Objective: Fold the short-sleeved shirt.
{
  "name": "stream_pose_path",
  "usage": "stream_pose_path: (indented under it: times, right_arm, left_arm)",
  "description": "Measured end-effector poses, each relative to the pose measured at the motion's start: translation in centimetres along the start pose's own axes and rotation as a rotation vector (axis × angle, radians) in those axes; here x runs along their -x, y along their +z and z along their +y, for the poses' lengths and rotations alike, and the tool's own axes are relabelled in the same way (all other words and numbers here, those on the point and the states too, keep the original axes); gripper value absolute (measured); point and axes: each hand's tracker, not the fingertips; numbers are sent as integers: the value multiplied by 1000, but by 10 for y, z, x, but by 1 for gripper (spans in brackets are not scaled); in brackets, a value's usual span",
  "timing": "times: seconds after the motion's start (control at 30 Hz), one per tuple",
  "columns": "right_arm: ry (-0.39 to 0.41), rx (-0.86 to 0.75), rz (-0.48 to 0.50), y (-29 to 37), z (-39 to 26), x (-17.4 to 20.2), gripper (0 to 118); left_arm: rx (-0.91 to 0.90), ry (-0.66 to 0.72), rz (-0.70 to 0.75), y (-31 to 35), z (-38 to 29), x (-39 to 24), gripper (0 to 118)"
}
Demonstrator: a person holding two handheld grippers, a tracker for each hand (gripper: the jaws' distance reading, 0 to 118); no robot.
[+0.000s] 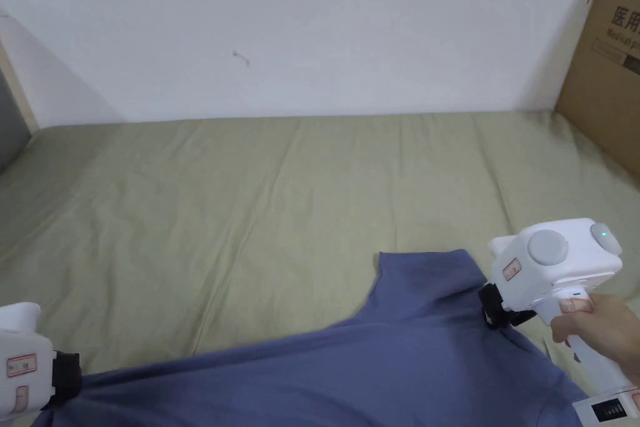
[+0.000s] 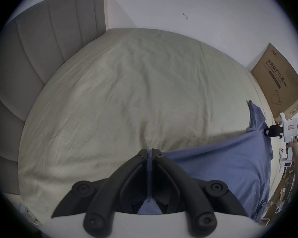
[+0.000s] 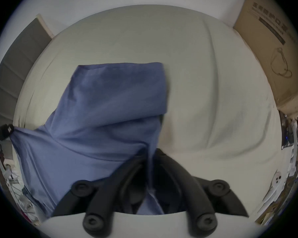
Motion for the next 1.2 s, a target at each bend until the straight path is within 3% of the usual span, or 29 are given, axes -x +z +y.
stream_pose_path:
  times: [0.07,0.13,0.23,0.57,0.73,0.93,1.07,1.2]
  right_arm:
    - [50,10,-41,-8,3,0,3]
    - [26,7,-25,0,5,-4,3]
    - [-124,-58,139,29,6,-19,3]
    - [-160,-388,285,224,7,-32,3]
    - [-184,-559,314,325,13,-39,3]
    - [-193,-653,317,434,42,-44,3]
    - [-260,-743,371,496,69,-50,3]
    - [-241,-812,327,550,83,-43,3]
  left_arm:
    - [-6,0,-1,6,2,0,3]
    - [-10,6,1,13,4,0,3]
    - [-30,4,-5,30,13,0,3]
    - [-260,-38,-4,146,81,-20,3]
    - [-398,-86,0,222,125,-33,3]
    - [-513,-106,-14,307,195,-48,3]
    - [-586,-103,-12,351,240,-60,3]
    - [-642,-102,-19,385,263,-75,3]
